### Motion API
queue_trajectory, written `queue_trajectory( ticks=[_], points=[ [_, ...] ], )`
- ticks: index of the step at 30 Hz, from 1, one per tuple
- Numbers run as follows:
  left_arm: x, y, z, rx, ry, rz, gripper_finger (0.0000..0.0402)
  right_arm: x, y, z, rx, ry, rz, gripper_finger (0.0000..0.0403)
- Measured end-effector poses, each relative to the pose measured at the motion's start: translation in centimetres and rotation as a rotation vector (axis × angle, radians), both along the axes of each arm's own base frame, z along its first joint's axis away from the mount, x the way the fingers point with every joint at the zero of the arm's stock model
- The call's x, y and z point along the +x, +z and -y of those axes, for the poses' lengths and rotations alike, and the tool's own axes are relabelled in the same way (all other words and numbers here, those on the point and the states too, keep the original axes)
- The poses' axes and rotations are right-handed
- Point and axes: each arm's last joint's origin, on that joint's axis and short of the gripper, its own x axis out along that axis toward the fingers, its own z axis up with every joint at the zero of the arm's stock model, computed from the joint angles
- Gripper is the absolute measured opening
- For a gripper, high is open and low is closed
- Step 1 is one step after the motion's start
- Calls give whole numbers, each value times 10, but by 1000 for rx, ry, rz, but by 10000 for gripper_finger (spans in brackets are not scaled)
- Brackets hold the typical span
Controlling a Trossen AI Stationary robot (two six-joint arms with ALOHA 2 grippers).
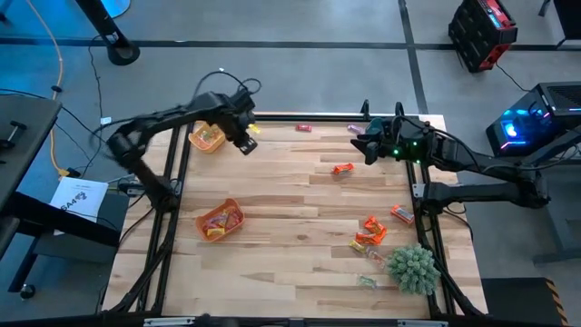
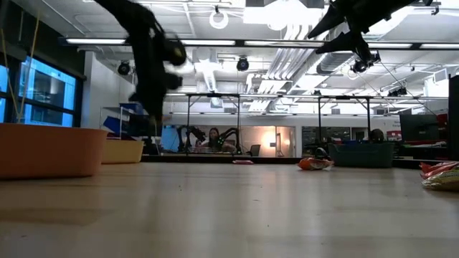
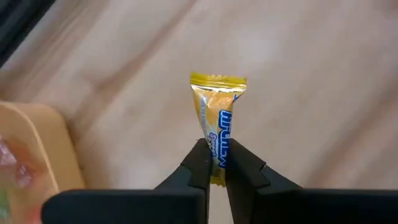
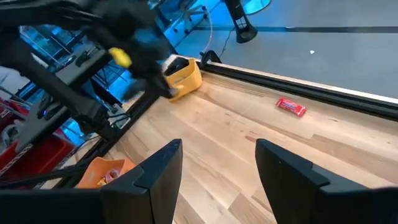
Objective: Sort candy
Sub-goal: Put the top yellow candy into the orange bin
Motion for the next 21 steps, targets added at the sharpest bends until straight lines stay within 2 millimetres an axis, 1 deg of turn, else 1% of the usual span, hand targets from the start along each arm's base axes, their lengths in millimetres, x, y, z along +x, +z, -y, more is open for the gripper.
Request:
queue_trajectory(
  ticks=[2,3,6,8,10,12,15,18,21],
  points=[
    [-8,22,25,-22,-37,40,9,1,2,0,-9,1,19,197],
    [-12,28,38,-44,-51,50,8,1,3,0,-13,1,31,197],
    [-24,37,82,-143,-86,51,12,3,7,1,-24,4,70,197],
    [-31,36,113,-216,-117,39,14,6,9,1,-31,20,106,197],
    [-38,25,142,-275,-134,-19,15,11,11,3,-41,39,140,197],
    [-45,13,166,-305,-127,-69,15,18,12,4,-57,73,159,197],
    [-51,-7,194,-321,-94,-115,16,29,10,6,-80,119,174,197],
    [-50,-25,211,-296,-50,-94,23,39,5,9,-75,132,166,197],
    [-47,-34,217,-301,10,-38,44,47,1,10,-64,166,163,197]
  ],
)
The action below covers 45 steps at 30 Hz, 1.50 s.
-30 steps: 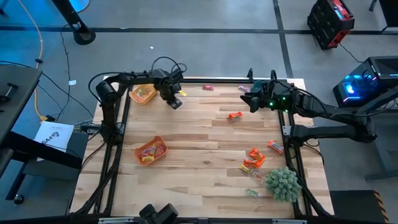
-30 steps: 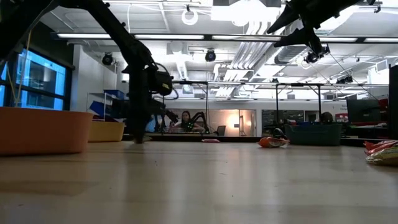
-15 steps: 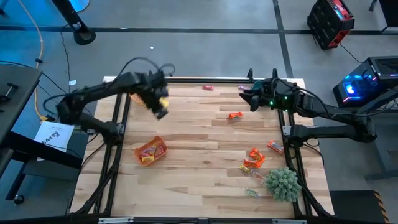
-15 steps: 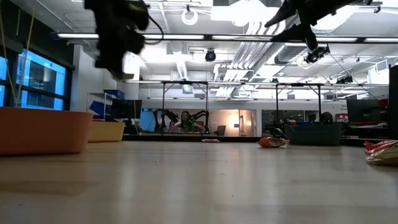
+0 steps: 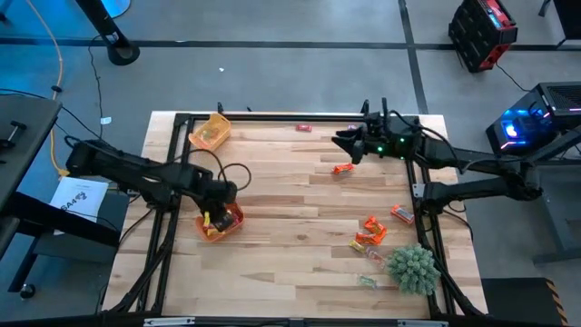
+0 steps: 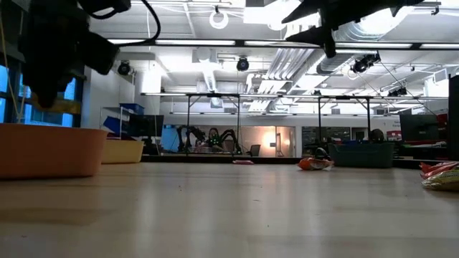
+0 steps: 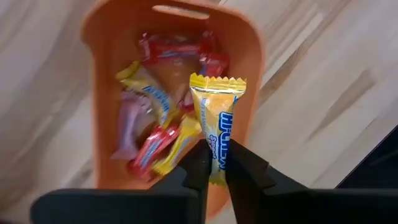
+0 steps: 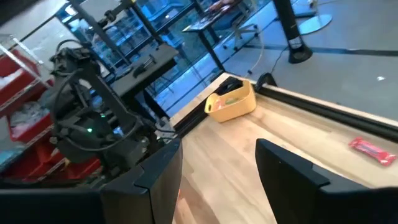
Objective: Sort candy
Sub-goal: Put the top yellow candy into the orange bin, then put the red candy into the orange bin
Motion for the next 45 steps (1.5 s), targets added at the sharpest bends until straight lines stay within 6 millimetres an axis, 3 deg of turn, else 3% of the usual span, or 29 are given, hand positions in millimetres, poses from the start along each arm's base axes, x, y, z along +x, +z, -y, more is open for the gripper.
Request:
queue_trajectory(
  ticks=[7,11,15,19,23,29,34,45],
  points=[
    [4,0,-9,-1,51,31,107,13,-4,5,-5,28,32,197],
    [12,11,-26,27,65,101,137,20,-4,26,4,-63,-7,197],
    [21,34,-53,133,114,208,156,42,0,65,-6,-139,-222,197],
    [27,56,-84,233,190,327,164,74,-10,120,-6,-182,-444,197],
    [31,75,-104,265,271,436,166,101,-33,171,9,-157,-639,197],
    [42,94,-108,291,288,606,166,130,-77,224,76,-103,-847,197],
    [47,98,-104,277,297,661,166,150,-115,241,145,-14,-947,197],
    [48,99,-101,269,319,670,166,174,-168,242,190,90,-1015,197]
  ],
)
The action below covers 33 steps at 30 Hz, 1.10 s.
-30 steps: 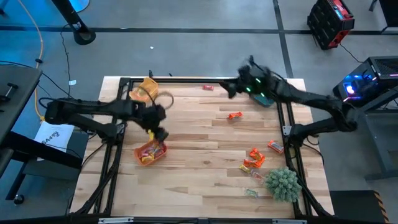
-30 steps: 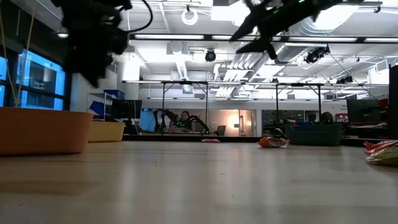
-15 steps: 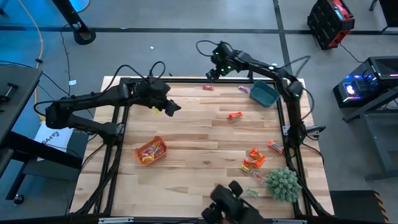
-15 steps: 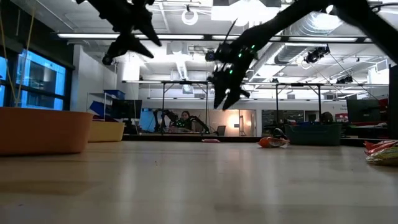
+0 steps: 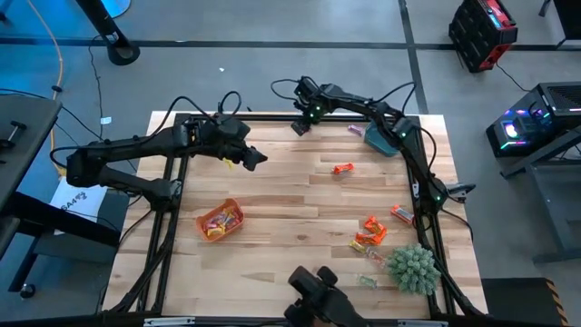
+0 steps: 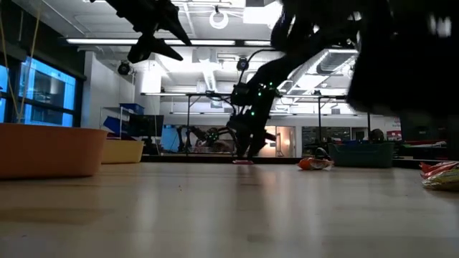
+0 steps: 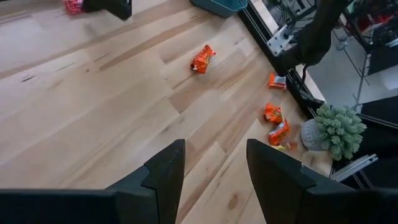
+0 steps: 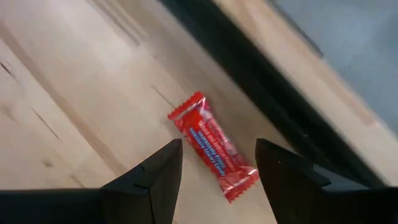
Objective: Sort candy
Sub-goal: Put the red candy into the orange bin
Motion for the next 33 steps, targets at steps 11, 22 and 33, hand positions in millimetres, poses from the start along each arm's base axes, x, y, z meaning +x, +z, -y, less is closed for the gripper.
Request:
queue_trajectory(
  ticks=[11,22,33],
  points=[
    [2,3,-2,23,19,39,166,2,-11,-1,21,71,-11,115],
    [-29,54,2,272,-11,328,166,19,84,-49,114,345,376,6],
    [-86,89,11,449,141,458,166,117,112,-230,182,764,773,5]
  ],
)
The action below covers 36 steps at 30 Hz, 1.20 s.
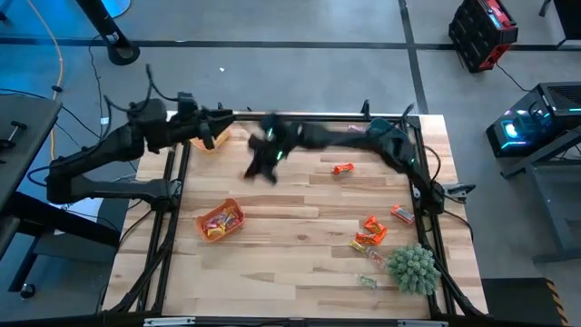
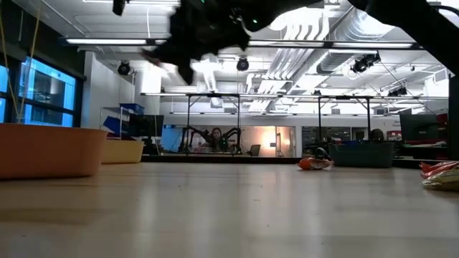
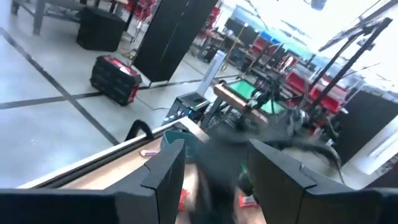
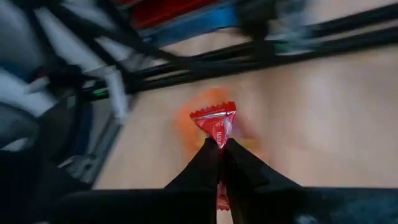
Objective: Sort candy
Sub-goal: Put the red candy into the orange bin, then put the pink candy into the orange bin
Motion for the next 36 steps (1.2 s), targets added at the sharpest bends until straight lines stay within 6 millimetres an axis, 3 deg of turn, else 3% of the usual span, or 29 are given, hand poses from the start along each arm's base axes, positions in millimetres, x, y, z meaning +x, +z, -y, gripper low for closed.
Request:
queue_trajectory(
  ticks=[3,5,9,14,19,23,25,27,31,36],
  points=[
    [-7,3,3,2,-2,24,166,17,-14,-46,-23,9,33,4],
    [-10,4,4,-16,-5,36,166,25,-20,-61,-21,-28,61,4],
    [-10,2,5,-45,-34,27,166,37,-32,-65,64,-103,85,9],
    [-8,1,5,-53,-65,23,166,46,-63,-74,137,-176,10,37],
    [-9,2,5,-54,-66,26,166,49,-81,-85,146,-205,-35,113],
    [-9,2,6,-54,-70,29,166,50,-80,-89,73,-251,-2,182],
    [-9,2,6,-54,-80,30,166,47,-72,-81,29,-234,-1,208],
    [-10,3,7,-53,-92,34,166,38,-54,-60,-14,-260,-16,226],
    [-13,4,8,-47,-94,42,166,4,-17,5,-184,-425,-148,235],
    [-15,5,8,-30,-95,42,166,-57,-4,92,-381,-613,-445,236]
  ],
)
